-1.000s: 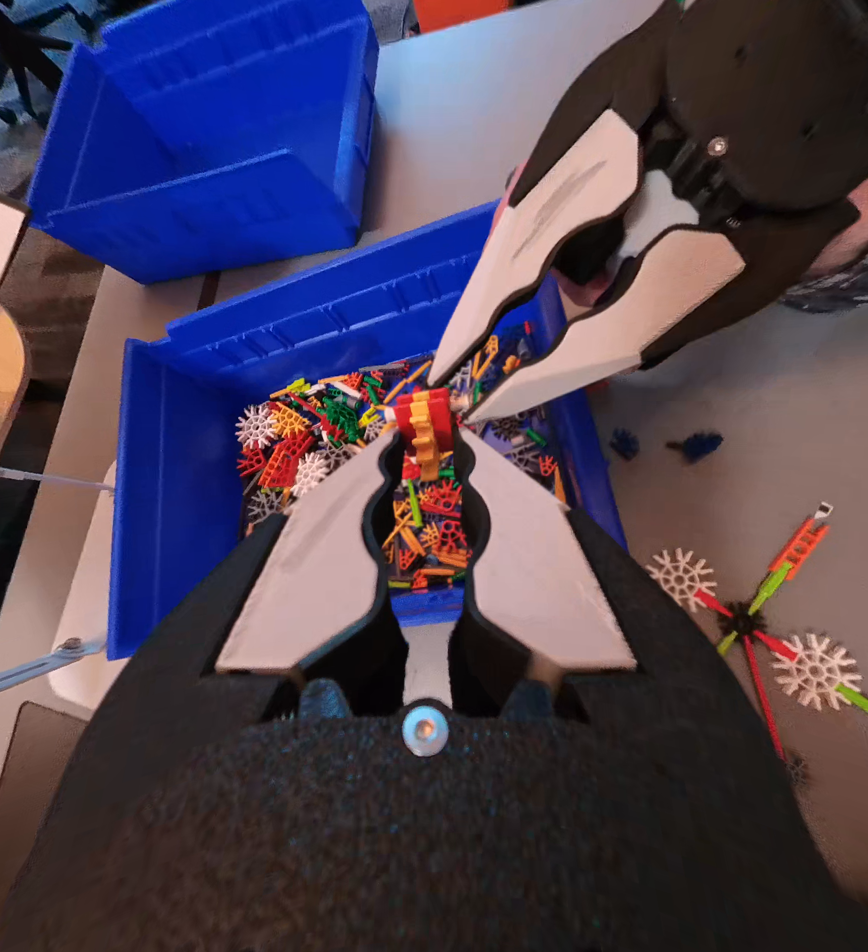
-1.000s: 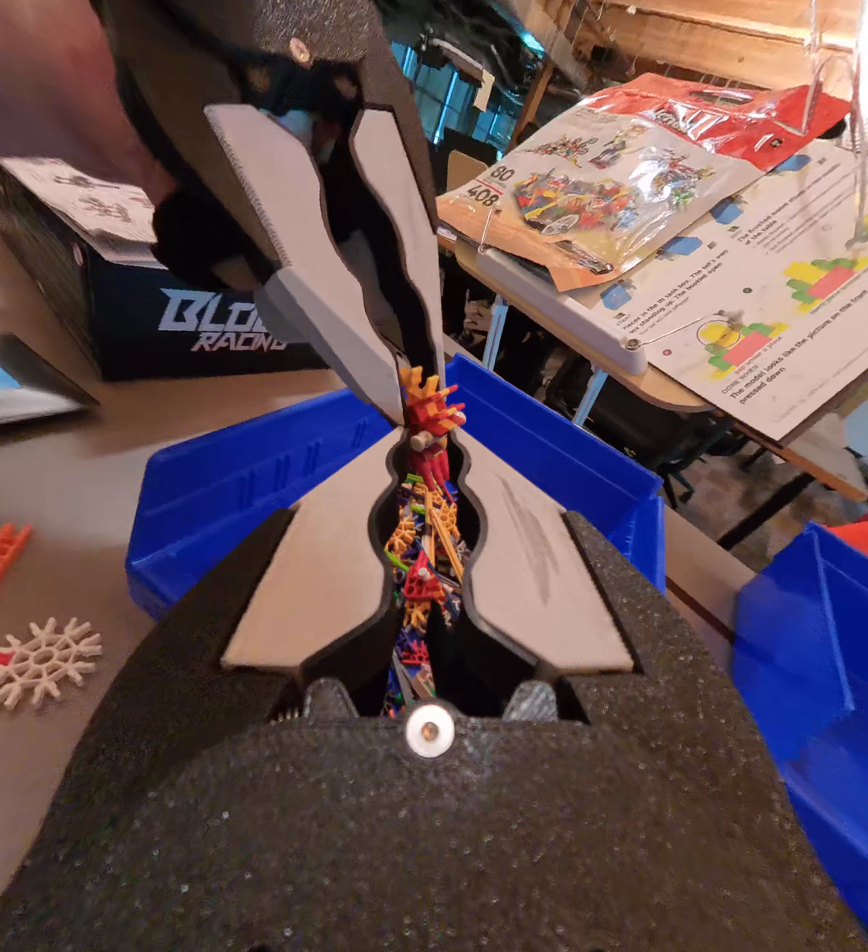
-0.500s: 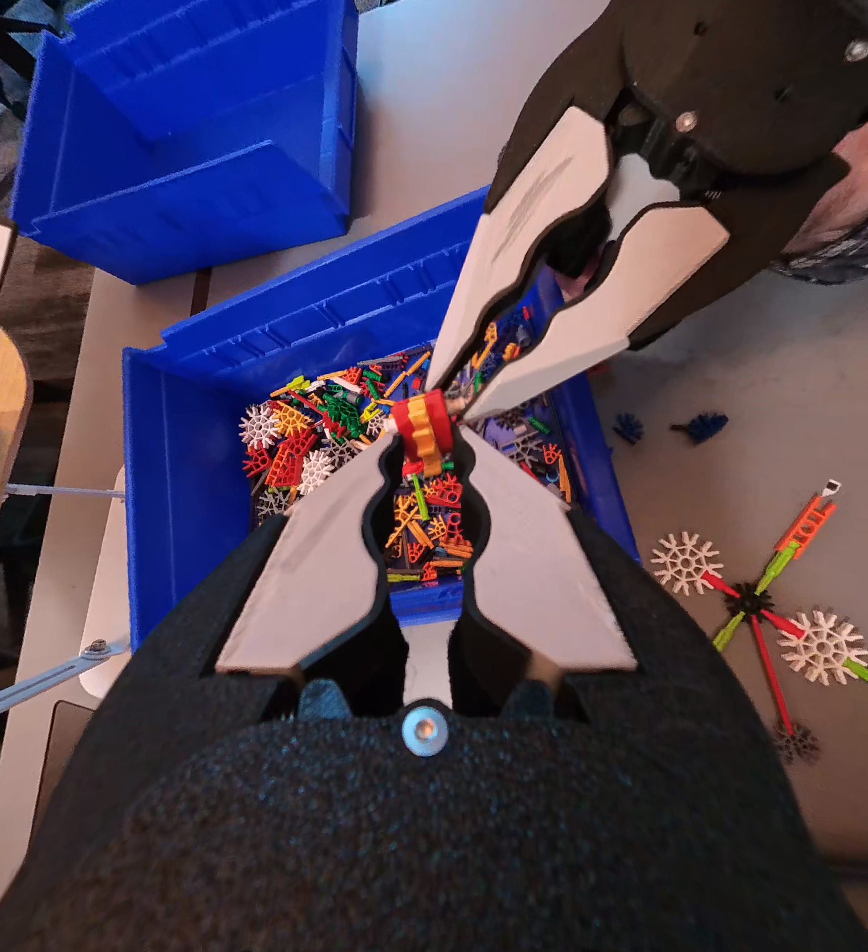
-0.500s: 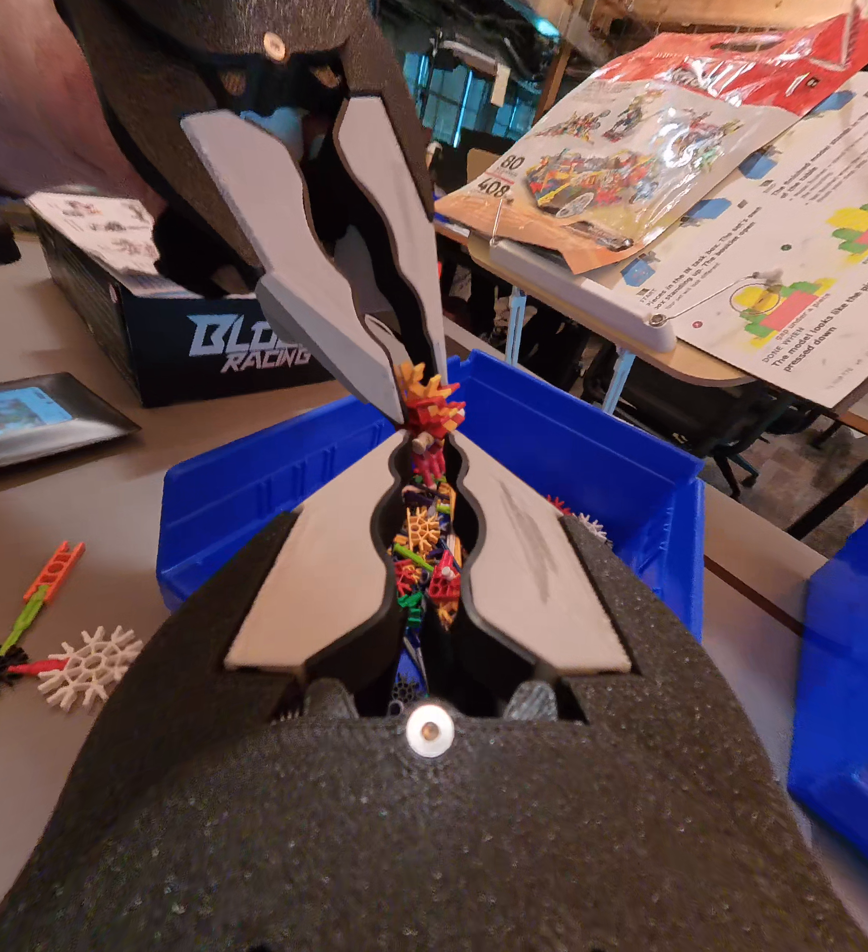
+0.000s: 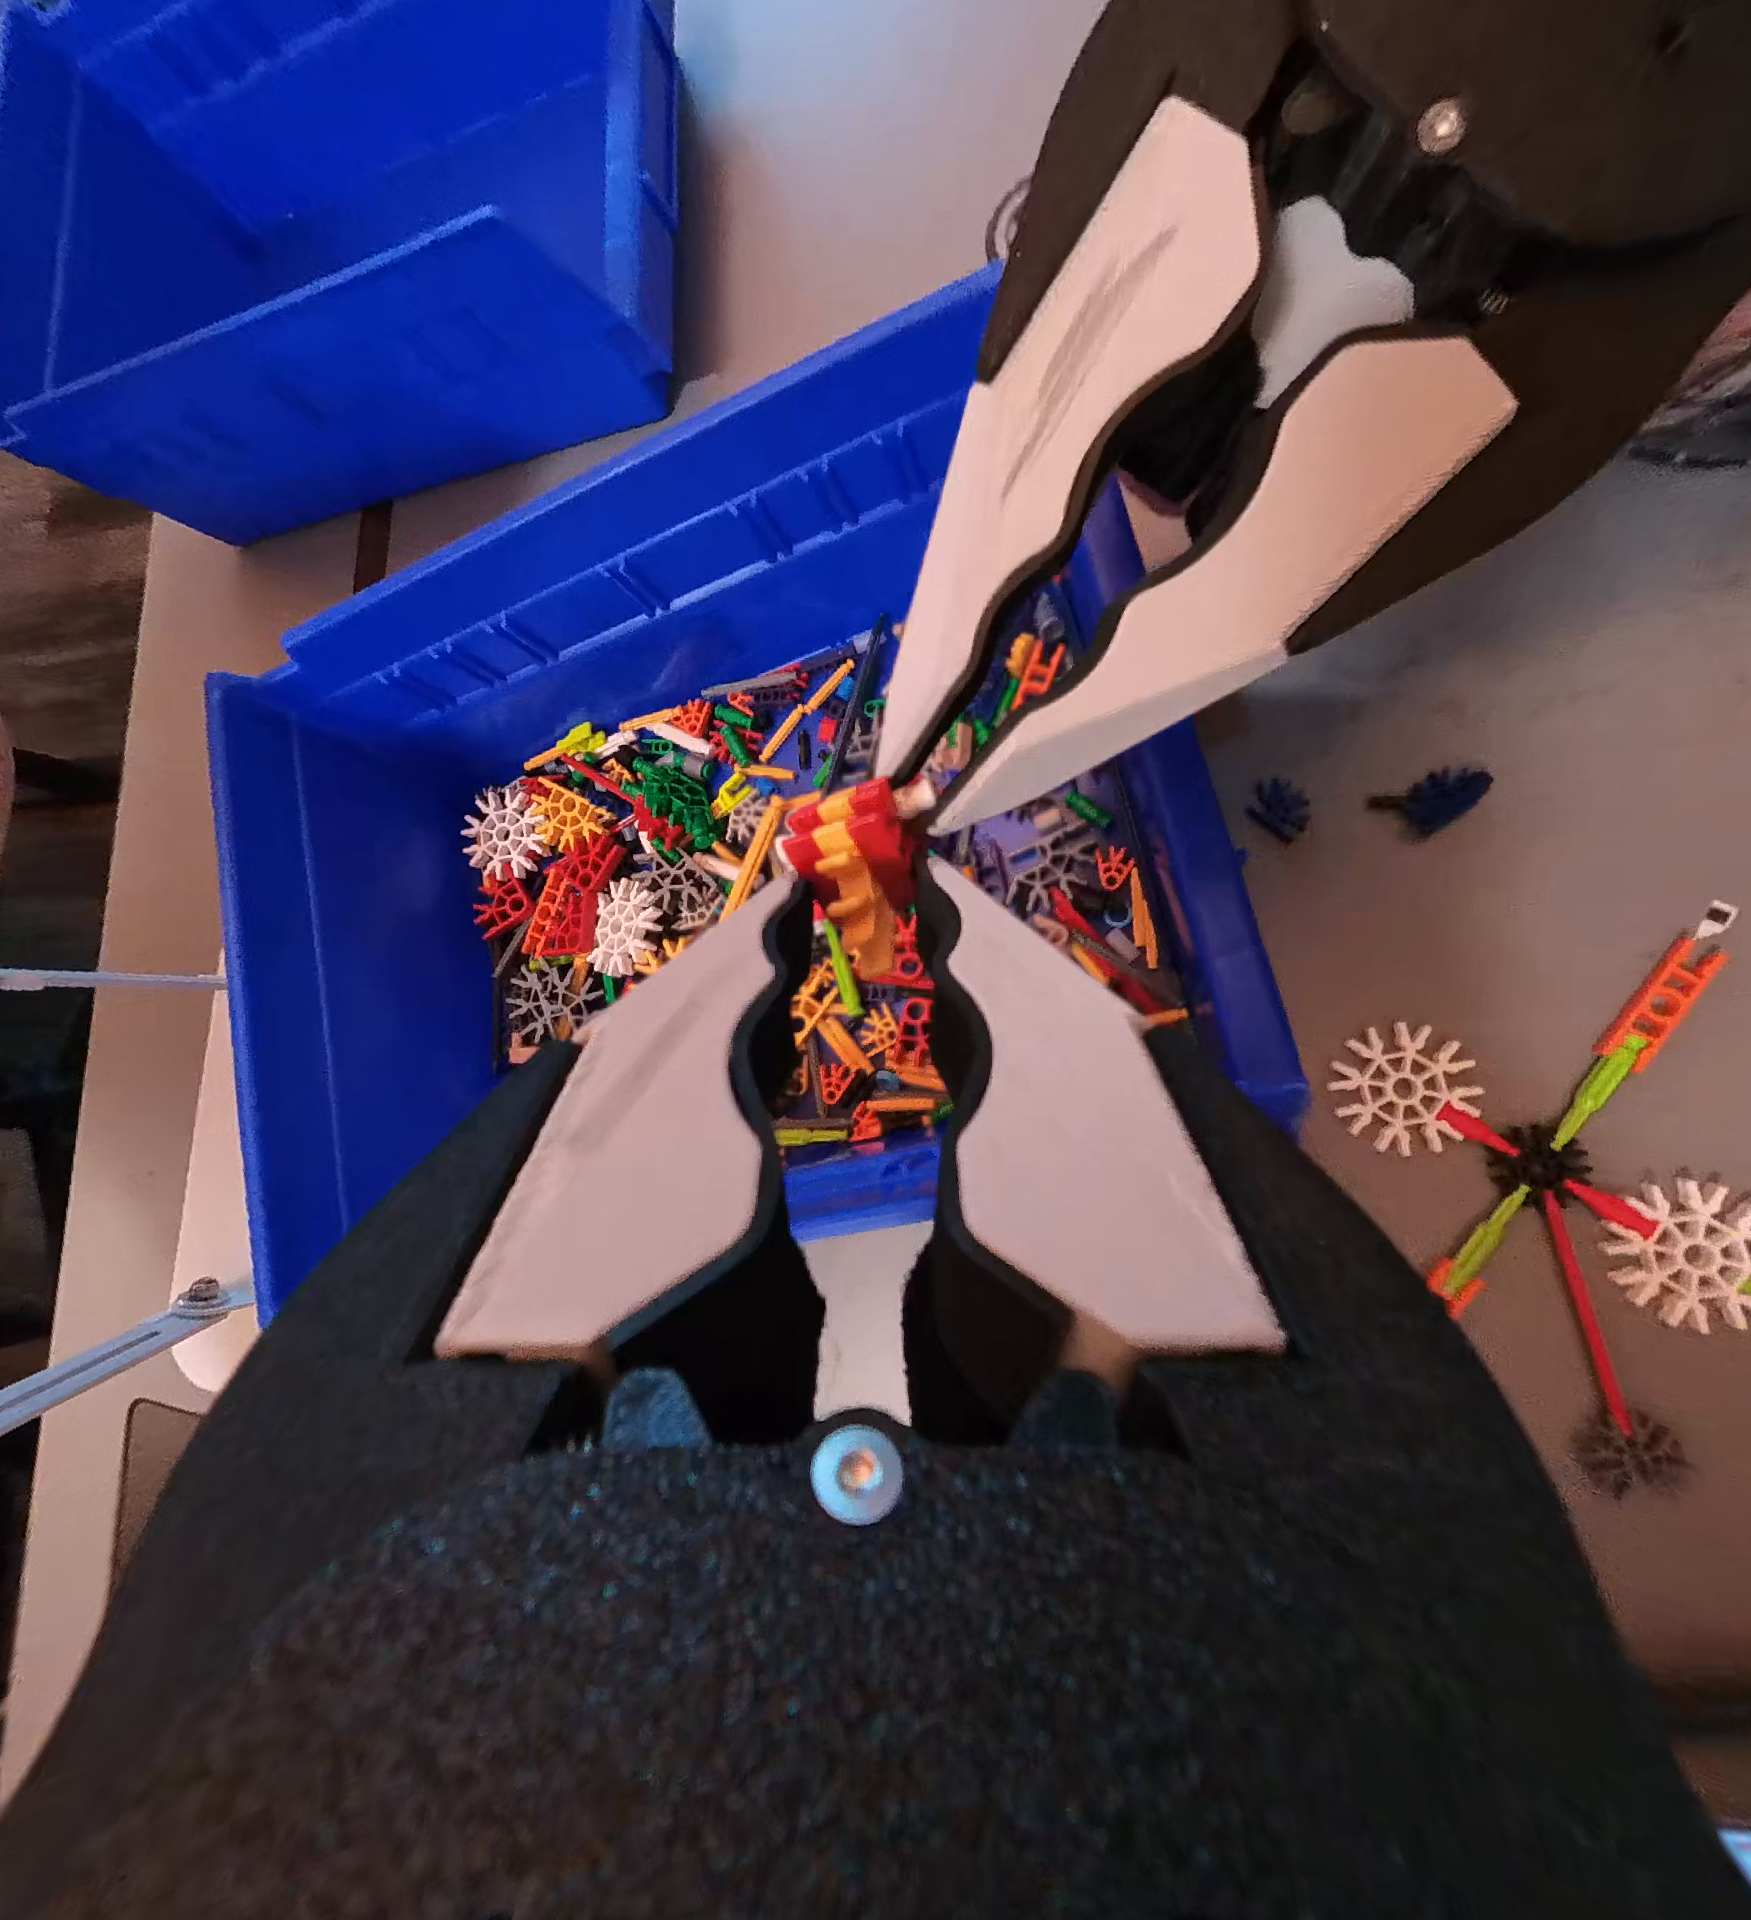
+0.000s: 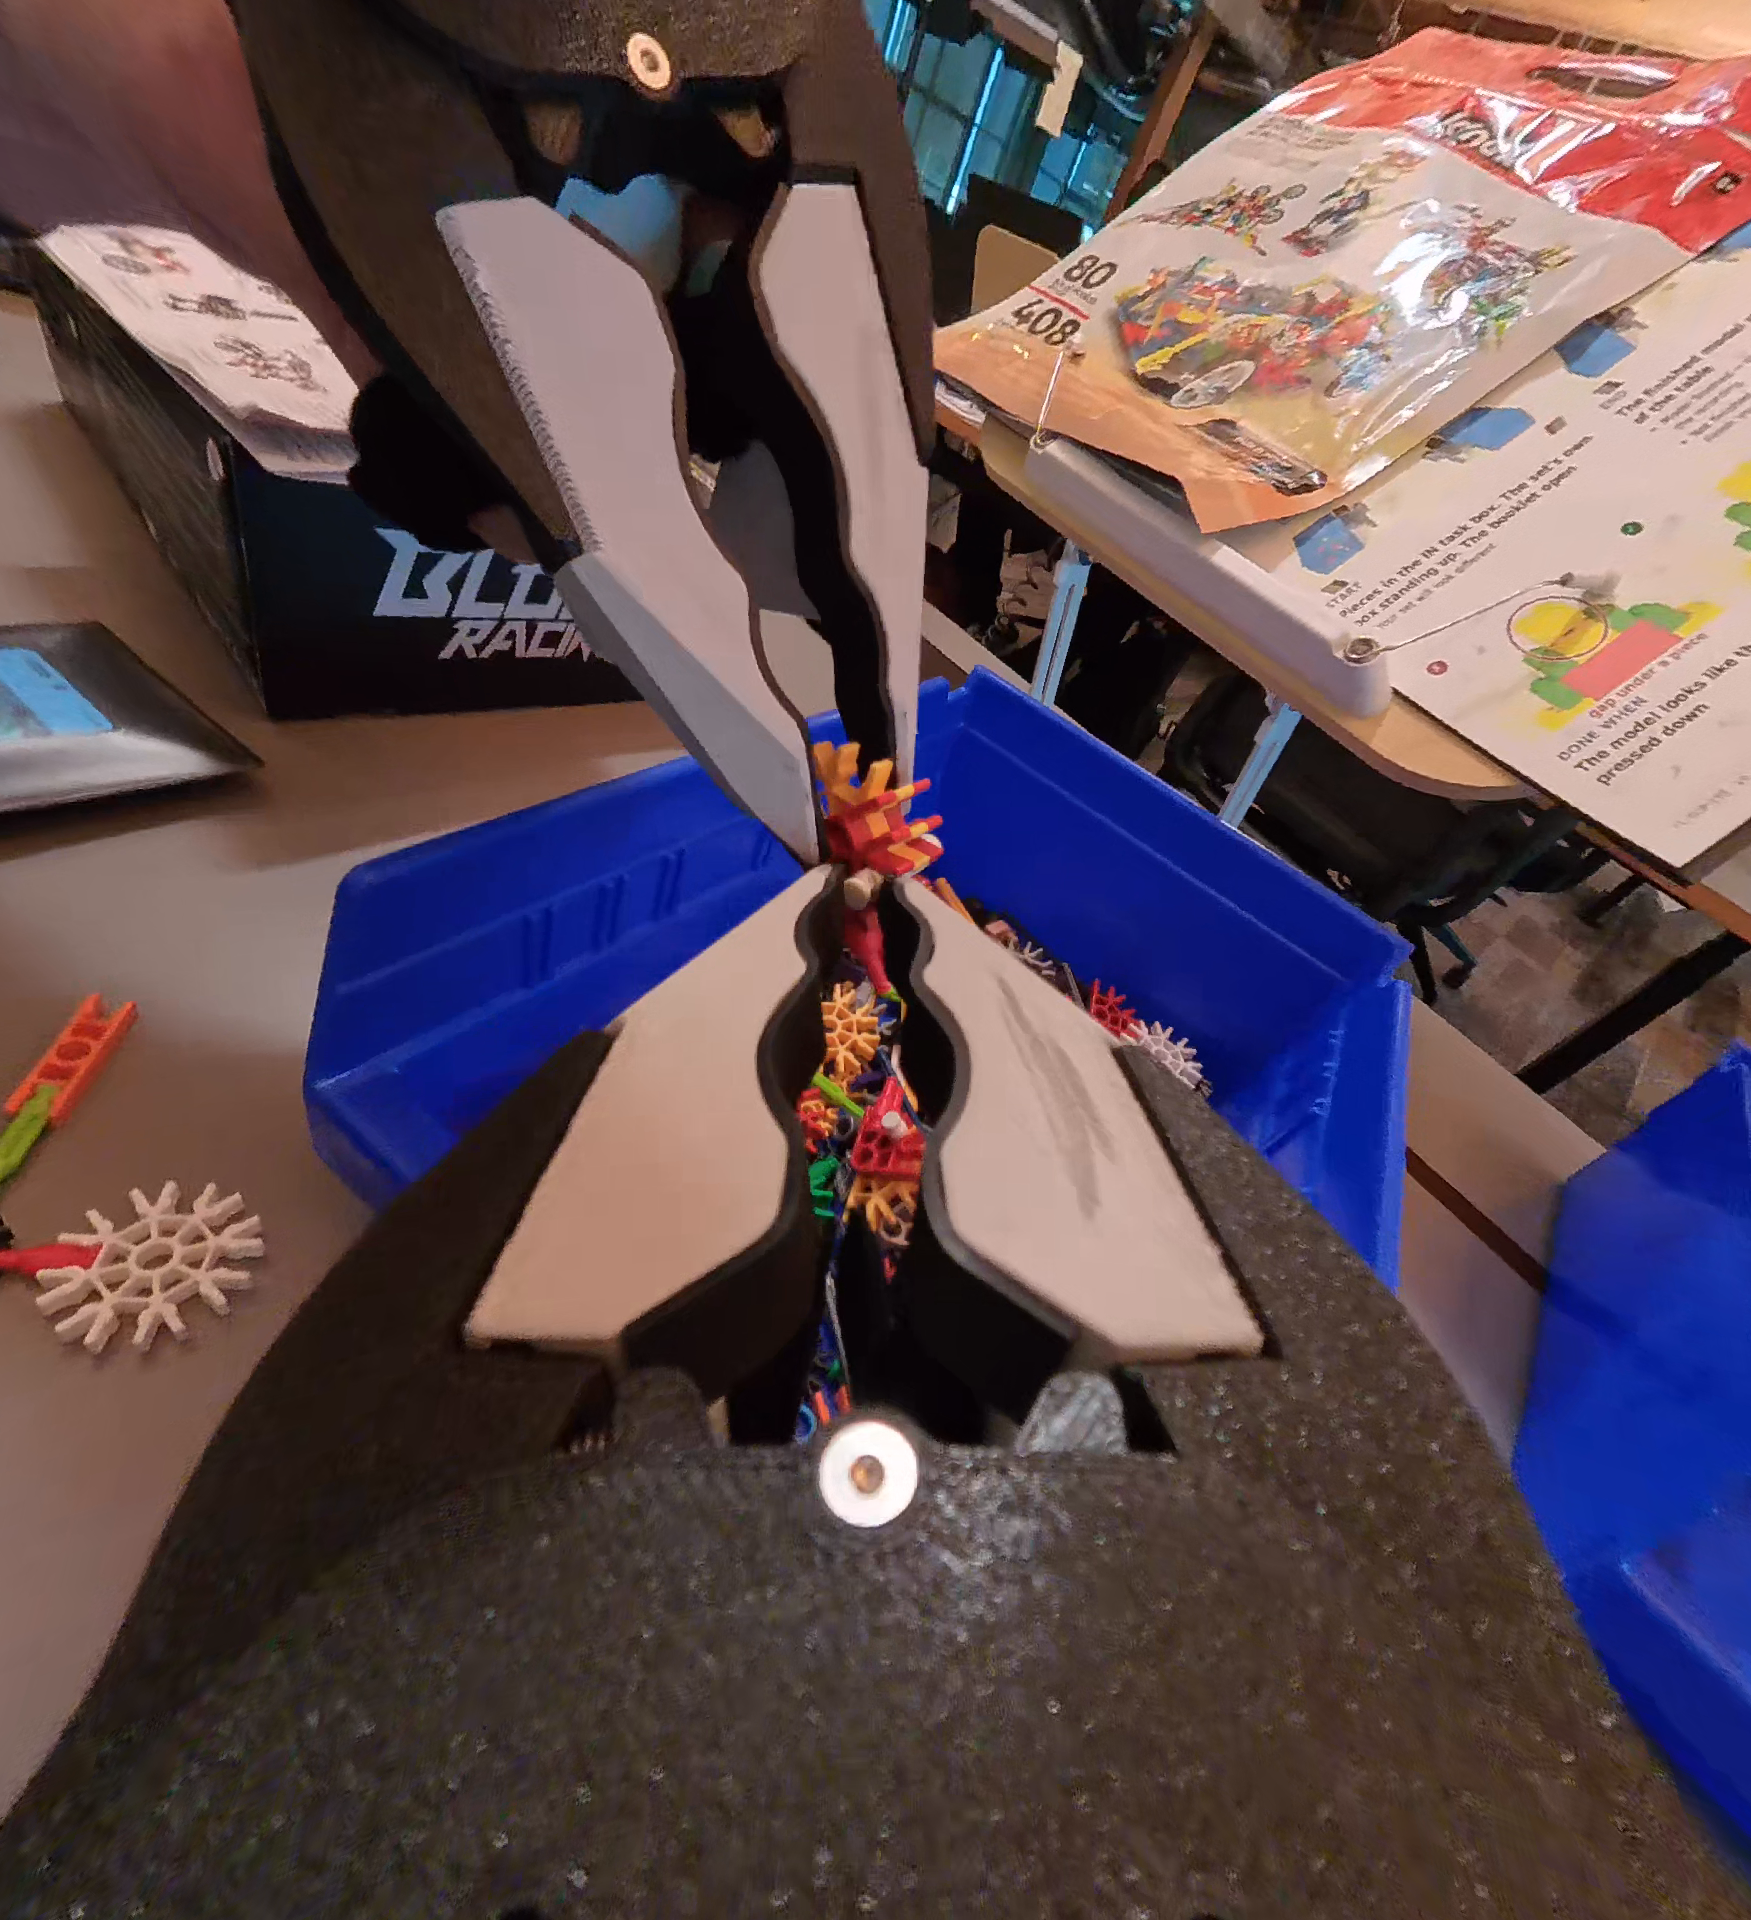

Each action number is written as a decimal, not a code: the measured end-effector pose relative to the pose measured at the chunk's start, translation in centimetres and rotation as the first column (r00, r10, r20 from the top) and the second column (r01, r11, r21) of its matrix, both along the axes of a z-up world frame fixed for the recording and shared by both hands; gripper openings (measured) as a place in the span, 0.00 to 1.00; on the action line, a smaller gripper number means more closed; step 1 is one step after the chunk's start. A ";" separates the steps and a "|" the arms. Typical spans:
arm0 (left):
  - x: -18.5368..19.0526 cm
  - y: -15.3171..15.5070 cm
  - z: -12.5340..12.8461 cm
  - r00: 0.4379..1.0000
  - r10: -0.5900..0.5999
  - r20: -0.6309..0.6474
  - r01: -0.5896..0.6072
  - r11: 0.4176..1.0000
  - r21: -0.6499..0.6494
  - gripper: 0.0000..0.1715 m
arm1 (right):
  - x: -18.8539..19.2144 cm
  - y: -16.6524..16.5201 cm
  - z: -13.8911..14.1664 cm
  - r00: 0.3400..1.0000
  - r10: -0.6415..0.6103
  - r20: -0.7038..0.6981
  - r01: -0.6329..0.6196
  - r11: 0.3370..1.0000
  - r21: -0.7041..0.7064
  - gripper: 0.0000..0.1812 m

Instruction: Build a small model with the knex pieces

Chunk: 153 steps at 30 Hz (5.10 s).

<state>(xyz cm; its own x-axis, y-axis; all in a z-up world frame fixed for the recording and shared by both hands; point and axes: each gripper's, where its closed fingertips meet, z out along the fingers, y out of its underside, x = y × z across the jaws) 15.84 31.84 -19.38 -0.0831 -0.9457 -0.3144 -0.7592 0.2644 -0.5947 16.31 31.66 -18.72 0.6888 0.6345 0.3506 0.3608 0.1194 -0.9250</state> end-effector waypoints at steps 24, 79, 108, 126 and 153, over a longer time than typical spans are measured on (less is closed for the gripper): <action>-1.3 -1.0 -0.1 0.980 -0.196 -0.032 0.197 0.980 0.035 0.11 | -1.3 -1.4 -0.2 0.964 0.185 -0.189 -0.210 0.969 -0.126 0.01; -2.3 -3.3 3.5 0.923 0.147 0.356 -0.217 0.962 0.164 0.16 | -3.4 -4.6 5.0 0.997 -0.057 0.053 0.030 0.912 0.408 0.08; -3.1 -4.7 1.3 0.987 -0.094 0.127 0.055 0.959 0.277 0.15 | -4.5 -6.2 3.1 0.962 0.271 -0.042 -0.266 0.958 0.109 0.02; -2.9 -7.3 0.5 0.963 -0.248 0.105 0.222 0.952 0.212 0.11 | -6.5 -9.2 3.4 0.850 0.490 -0.192 -0.493 0.869 0.035 0.00; -2.6 -8.1 3.5 0.918 -0.306 0.252 0.158 0.865 0.476 0.11 | -5.6 -8.6 4.1 0.558 0.413 -0.720 -0.746 0.630 -0.217 0.23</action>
